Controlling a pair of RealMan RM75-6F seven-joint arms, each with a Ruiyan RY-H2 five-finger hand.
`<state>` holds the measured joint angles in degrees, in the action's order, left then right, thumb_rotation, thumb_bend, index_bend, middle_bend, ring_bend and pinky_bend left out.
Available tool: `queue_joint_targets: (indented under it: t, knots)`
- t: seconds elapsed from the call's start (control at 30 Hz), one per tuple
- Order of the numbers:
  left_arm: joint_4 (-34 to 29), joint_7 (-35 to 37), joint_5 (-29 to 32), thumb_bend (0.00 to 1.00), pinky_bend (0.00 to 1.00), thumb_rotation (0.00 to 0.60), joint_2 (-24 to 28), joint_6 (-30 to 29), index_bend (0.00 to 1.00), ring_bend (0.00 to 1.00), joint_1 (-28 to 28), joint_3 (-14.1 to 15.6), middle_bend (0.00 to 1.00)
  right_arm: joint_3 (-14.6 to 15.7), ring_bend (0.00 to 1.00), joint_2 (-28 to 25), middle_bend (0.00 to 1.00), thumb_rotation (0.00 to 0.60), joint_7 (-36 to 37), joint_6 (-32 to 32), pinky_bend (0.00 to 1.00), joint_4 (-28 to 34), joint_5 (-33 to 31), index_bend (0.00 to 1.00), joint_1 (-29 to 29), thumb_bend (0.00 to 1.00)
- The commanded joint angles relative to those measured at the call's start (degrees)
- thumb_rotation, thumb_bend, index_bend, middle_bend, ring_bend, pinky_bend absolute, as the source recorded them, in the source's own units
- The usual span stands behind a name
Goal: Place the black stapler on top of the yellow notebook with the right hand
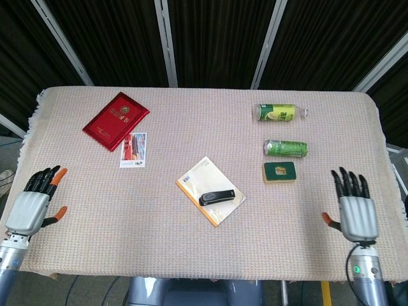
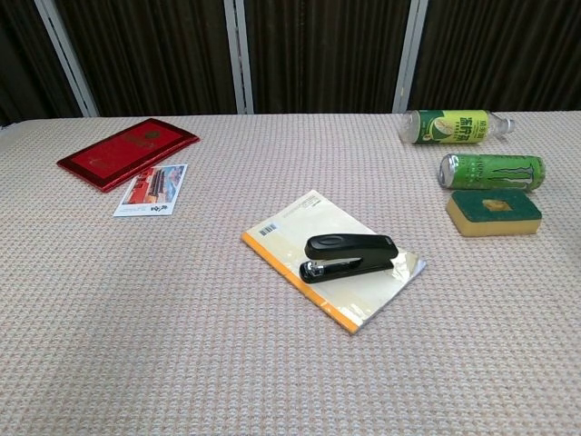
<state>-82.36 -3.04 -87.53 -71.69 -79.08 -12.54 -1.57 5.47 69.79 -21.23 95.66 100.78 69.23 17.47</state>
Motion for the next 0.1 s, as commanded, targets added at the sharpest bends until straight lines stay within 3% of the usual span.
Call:
queue_joint_targets:
  t: [0.03,0.1]
  knots:
    - [0.56,0.08,0.18,0.3,0.08,0.6,-0.41,0.52,0.0,0.0,-0.22,0.05,0.0,-0.18,0.0,-1.61,0.0,0.6,4.35,2.49,0.0,-2.24,2.31,0.0,-2.88,0.13]
    - [1.21,0.37,0.6,0.3,0.09,0.6,-0.71,0.99,0.0,0.0,-0.45,-0.15,0.0,-0.57,0.0,-1.87,0.0,0.6,5.35,2.1,0.0,-2.53,2.8,0.0,-3.36,0.13]
